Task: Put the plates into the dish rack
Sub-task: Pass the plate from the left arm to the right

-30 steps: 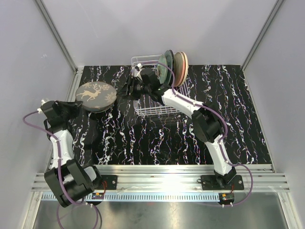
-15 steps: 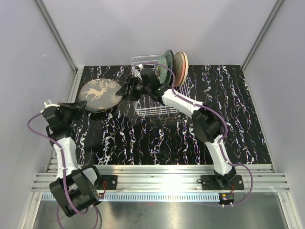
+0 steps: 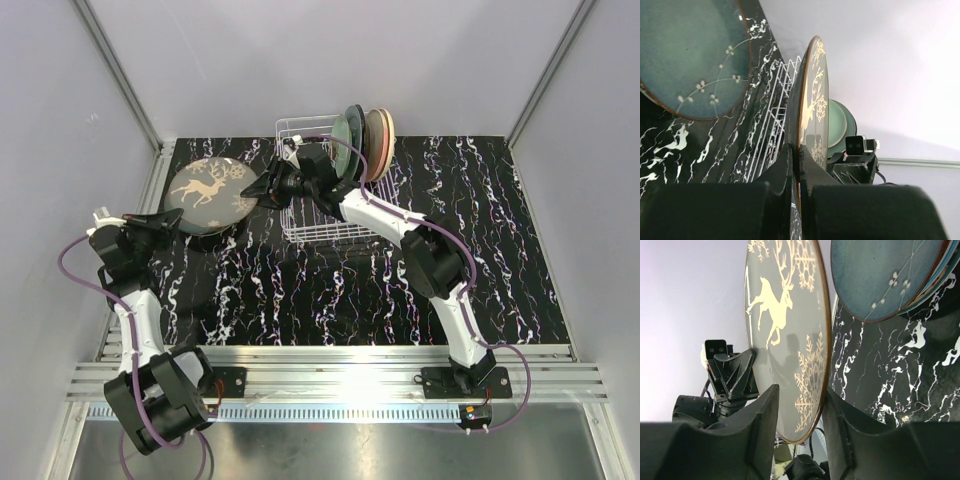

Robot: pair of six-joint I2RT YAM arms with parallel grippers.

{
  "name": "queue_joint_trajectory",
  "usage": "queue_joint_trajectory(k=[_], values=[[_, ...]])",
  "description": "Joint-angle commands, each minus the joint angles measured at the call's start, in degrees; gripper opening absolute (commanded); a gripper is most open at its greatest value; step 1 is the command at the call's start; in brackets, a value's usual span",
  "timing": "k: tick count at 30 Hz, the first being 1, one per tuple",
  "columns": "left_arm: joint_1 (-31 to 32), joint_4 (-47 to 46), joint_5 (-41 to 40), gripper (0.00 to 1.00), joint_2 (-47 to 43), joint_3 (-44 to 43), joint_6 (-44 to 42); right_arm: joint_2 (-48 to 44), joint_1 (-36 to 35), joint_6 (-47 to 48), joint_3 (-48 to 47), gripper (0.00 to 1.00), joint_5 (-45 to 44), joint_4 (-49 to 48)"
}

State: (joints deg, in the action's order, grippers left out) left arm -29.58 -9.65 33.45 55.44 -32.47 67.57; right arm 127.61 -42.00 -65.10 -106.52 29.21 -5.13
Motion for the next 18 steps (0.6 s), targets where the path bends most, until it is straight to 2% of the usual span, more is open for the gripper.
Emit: queue_joint_trajectory(k=[1,4,9,16,17,18], values=[[1.4,-11.1,6.5,0.0,-1.2,-1.0,2.4,0.3,-0.7,-2.5,-0.1,0.45,2.9,-5.2],[2.8,-12.2,7.6,0.0,-1.1,-1.4,-0.3,0.0,-0.7,-2.7,-0.1,0.36,2.5,-5.2],[4.8,-4.2,4.5,0.0,-2.4,-3.5,-8.0,-1.6,-0.2,-3.0,0.7,0.18,0.5,-5.2],[5.5,-2.7,5.8,0.0,0.5,-3.0,-11.3,-5.3,2.0,-2.1,3.5,0.0,-1.5,-5.3],[5.7,-2.4,6.0,0.03,0.9,-3.1,-11.8,-5.7,2.3,-1.8,3.7,0.0,-2.0,-5.2],[5.8,-2.0,6.1,0.11,1.2,-3.2,-13.2,-6.1,2.5,-1.7,4.0,0.0,-2.1,-5.2]])
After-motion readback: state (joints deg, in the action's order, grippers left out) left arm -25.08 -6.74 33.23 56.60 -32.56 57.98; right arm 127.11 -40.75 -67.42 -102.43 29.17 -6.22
